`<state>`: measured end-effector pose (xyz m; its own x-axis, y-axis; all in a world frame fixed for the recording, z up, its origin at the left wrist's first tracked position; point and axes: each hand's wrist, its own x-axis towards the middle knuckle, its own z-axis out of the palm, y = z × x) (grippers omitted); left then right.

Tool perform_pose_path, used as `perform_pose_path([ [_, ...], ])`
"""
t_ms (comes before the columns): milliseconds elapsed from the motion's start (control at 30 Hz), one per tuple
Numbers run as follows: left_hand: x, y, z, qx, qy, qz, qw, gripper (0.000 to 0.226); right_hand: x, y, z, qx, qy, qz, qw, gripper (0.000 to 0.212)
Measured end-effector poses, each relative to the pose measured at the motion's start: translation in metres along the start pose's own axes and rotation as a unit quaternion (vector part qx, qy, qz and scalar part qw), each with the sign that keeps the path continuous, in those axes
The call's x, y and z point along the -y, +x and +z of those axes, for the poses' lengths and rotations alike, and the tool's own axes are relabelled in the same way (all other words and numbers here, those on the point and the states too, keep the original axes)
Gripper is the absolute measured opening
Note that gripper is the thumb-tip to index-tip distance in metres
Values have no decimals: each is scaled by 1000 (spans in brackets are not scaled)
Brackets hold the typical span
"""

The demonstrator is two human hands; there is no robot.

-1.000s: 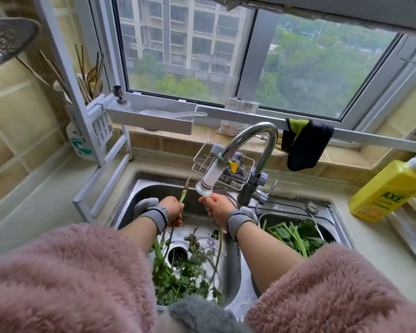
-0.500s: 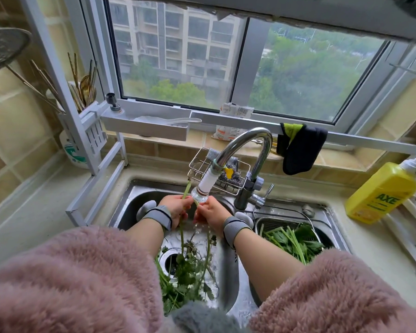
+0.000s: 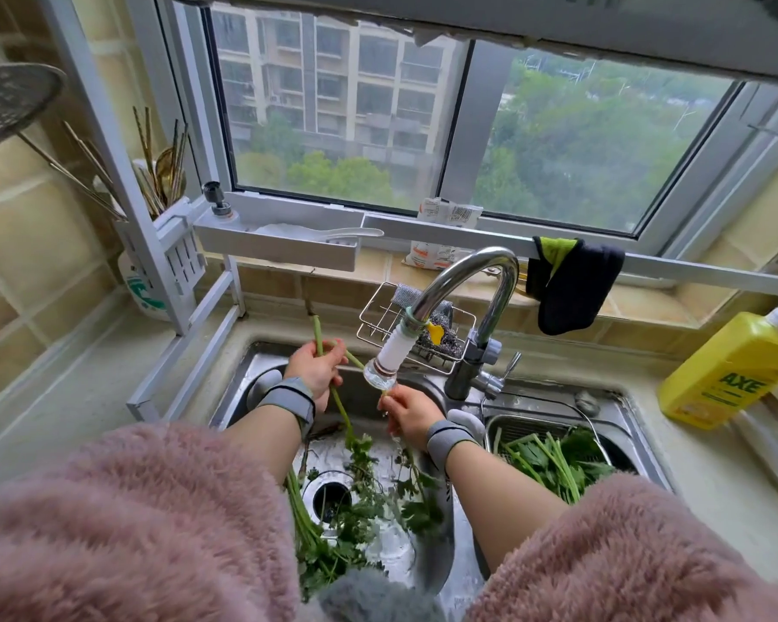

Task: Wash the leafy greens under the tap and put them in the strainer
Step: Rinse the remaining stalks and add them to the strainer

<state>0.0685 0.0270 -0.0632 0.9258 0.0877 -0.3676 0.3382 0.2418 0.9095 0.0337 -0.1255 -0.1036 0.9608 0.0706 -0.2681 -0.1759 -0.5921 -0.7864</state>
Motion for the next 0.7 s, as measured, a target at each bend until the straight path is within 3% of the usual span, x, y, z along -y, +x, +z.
perform_pose_path([
  [167, 8, 3, -1, 32, 27, -7, 999, 14, 6, 1, -1, -1, -7, -9, 1000, 40],
  [333, 5, 4, -1, -15, -1, 23, 1000, 20, 1, -1, 1, 37, -4, 3, 999, 29],
  [467, -7, 11, -10, -51, -24, 53, 997, 19, -17, -7, -2, 69, -24, 44, 996, 32],
  [600, -13, 15, -19, -94, -13, 88, 992, 19, -30, -8, -8, 77, -95, 61, 991, 17],
  [700, -11, 14, -21, -116, -14, 104, 988, 17, -31, -7, -11, 54, -100, 90, 989, 25],
])
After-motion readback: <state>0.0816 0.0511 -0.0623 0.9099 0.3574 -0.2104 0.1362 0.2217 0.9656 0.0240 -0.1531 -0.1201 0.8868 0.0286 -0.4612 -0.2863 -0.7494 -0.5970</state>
